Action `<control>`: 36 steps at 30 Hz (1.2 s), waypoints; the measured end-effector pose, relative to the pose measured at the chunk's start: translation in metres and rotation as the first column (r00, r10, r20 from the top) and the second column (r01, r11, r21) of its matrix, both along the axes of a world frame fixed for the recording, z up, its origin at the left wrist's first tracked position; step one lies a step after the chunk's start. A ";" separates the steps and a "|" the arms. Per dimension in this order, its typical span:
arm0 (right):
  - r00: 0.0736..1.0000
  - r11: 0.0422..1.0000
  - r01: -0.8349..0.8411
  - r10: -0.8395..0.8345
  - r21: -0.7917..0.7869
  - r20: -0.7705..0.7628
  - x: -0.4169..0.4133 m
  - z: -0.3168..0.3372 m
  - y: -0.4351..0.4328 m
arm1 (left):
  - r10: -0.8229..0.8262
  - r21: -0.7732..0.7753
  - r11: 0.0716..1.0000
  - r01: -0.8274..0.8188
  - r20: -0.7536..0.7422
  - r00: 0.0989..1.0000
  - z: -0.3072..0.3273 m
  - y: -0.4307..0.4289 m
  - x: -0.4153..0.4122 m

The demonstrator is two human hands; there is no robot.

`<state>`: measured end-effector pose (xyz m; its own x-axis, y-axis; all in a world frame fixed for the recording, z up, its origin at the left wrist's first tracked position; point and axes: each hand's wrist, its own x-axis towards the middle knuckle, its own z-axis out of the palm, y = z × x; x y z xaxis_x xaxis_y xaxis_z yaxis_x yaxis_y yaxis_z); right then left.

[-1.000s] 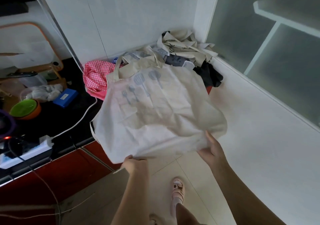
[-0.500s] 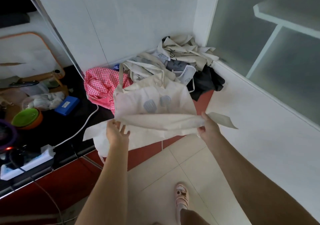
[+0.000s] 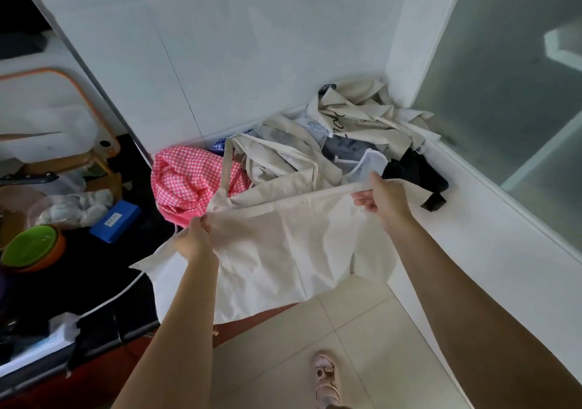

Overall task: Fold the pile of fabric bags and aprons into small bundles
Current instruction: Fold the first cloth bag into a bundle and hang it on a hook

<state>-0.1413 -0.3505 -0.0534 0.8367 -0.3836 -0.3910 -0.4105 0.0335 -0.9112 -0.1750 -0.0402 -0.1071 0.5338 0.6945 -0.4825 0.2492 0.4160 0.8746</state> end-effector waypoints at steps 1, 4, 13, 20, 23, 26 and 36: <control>0.995 0.994 -0.095 0.095 -0.058 -0.009 0.012 -0.004 0.000 | -0.063 0.090 0.994 0.064 -0.016 0.998 -0.003 -0.001 0.007; 0.891 0.801 -0.396 0.454 -0.449 0.024 0.034 -0.021 -0.002 | -0.375 0.371 0.836 0.405 -0.155 0.914 -0.022 -0.003 0.018; 0.434 0.295 -0.432 0.896 -0.852 0.090 0.066 -0.042 0.023 | -0.373 0.798 0.271 0.538 -0.428 0.823 -0.059 -0.012 0.020; 0.168 -0.230 -0.643 0.889 -0.731 -0.427 0.108 -0.018 0.030 | -0.322 0.903 0.002 0.430 -0.406 0.855 -0.073 -0.013 0.021; 0.123 -0.444 -0.585 0.779 -0.679 -0.615 0.122 -0.010 0.034 | -0.372 0.930 -0.030 0.367 -0.351 0.859 -0.078 -0.011 0.020; 0.057 -0.604 -0.530 0.674 -0.595 -0.736 0.139 0.001 0.039 | -0.425 0.939 0.009 0.343 -0.307 0.852 -0.077 -0.009 0.020; -0.058 -0.387 -0.790 0.820 -0.476 -0.570 0.190 0.046 0.049 | -0.570 0.916 -0.014 0.401 -0.337 0.749 -0.068 0.000 0.023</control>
<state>0.0487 -0.3015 -0.0074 0.4928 0.6694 -0.5560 0.5541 -0.7341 -0.3926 -0.1518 -0.0404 -0.1748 0.9327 0.0823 0.3512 -0.1073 -0.8663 0.4878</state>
